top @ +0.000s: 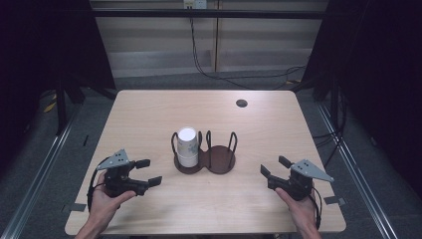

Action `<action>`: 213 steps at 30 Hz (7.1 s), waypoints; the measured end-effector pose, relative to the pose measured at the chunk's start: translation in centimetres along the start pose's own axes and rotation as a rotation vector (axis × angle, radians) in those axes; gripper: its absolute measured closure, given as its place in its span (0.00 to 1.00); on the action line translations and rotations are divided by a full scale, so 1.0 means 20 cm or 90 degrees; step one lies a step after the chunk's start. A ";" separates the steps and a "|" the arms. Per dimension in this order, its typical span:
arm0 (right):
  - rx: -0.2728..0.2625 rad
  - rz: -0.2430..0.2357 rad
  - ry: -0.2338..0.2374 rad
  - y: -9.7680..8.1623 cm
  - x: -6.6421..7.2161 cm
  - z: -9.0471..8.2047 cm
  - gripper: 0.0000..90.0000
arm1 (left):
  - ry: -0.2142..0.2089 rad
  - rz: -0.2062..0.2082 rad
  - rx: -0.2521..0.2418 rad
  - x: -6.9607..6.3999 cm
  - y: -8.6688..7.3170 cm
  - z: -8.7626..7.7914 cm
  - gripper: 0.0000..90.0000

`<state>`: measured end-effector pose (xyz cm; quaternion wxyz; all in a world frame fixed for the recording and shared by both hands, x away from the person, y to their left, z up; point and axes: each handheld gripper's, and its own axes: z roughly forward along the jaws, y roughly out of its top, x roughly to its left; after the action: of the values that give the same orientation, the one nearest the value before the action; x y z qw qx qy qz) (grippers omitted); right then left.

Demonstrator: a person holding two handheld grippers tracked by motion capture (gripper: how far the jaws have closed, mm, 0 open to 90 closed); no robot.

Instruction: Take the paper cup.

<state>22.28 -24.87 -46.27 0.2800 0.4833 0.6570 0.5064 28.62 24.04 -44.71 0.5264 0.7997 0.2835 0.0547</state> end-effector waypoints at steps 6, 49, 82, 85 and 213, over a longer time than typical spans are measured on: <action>0.015 -0.008 0.019 0.00 0.03 0.01 0.25 | -0.007 0.003 -0.012 -0.02 0.01 0.00 0.18; 0.059 -0.067 0.111 -0.01 0.14 0.06 0.16 | 0.021 0.108 0.065 -0.08 0.45 0.09 0.31; 0.067 -0.069 0.119 -0.01 0.13 0.06 0.16 | 0.025 0.151 0.261 -0.01 0.77 0.38 0.24; 0.069 -0.070 0.117 -0.01 0.14 0.06 0.16 | 0.011 0.154 0.270 0.01 0.80 0.39 0.23; 0.094 -0.037 0.117 -0.02 0.11 0.07 0.16 | 0.006 0.118 0.250 0.04 0.90 0.40 0.41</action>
<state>22.44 -22.25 -46.83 0.1971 0.4346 0.7291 0.4906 39.53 12.79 -32.61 0.3520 0.9093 0.2162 0.0506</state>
